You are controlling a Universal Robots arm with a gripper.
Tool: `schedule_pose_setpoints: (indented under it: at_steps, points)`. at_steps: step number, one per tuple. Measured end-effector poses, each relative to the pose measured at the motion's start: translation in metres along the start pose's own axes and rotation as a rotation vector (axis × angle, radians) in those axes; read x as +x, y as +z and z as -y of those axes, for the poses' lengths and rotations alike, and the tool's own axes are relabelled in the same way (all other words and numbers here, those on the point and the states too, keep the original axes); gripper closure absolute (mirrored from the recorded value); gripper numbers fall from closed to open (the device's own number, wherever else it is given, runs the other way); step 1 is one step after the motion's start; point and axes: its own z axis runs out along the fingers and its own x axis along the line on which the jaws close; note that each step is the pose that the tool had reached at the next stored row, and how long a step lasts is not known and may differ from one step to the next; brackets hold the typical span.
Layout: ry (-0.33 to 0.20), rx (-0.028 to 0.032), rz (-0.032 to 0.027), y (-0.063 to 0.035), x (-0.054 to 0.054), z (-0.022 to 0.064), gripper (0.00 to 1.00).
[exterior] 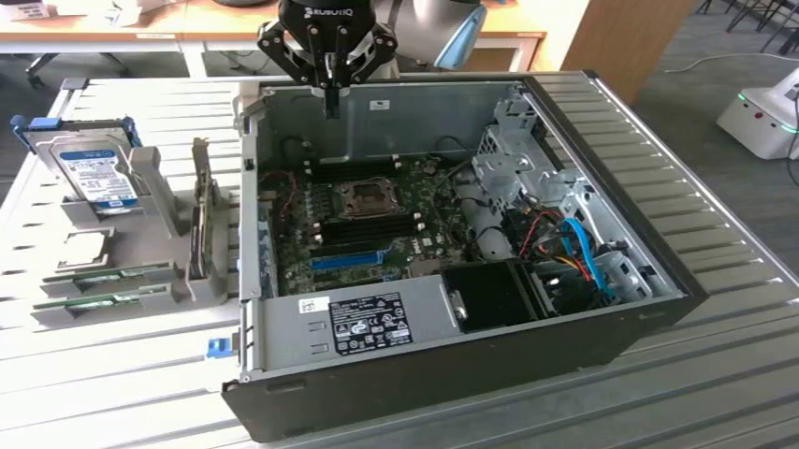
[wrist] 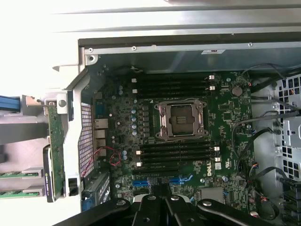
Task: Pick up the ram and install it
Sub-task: 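Reach for the ram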
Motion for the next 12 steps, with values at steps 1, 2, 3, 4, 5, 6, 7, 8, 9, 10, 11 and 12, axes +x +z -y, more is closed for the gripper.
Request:
schedule_pose_setpoints:
  at_steps: [1,2,3,4,5,6,7,8,9,10,11,12]
  points:
    - [0.0,0.0,-0.0001,0.0,0.0,0.0,0.89]
    - [0.0,0.0001,-0.0001,0.0,0.0,0.0,0.89]
    - [0.0,0.0,0.0,0.0,0.0,0.0,0.89]
    - [0.0,0.0,0.0,0.0,0.0,0.0,0.89]
    - [0.0,0.0,-0.0001,0.0,0.0,0.0,0.89]
    - [0.0,0.0,0.0,0.0,0.0002,0.0,0.89]
    - [0.0,0.0,0.0001,0.0,0.0007,0.0,0.89]
    - [0.0,-0.0001,0.0,0.0,0.0013,0.0,0.89]
    - [0.0,0.0,-0.0001,0.0,0.0022,0.0002,0.89]
    - [0.0,0.0,-0.0001,-0.0001,0.0034,0.0002,0.89]
    - [0.0,0.0001,-0.0001,-0.0001,0.005,0.0004,0.89]
    - [0.0,0.0001,-0.0001,-0.0002,0.0069,0.0005,0.89]
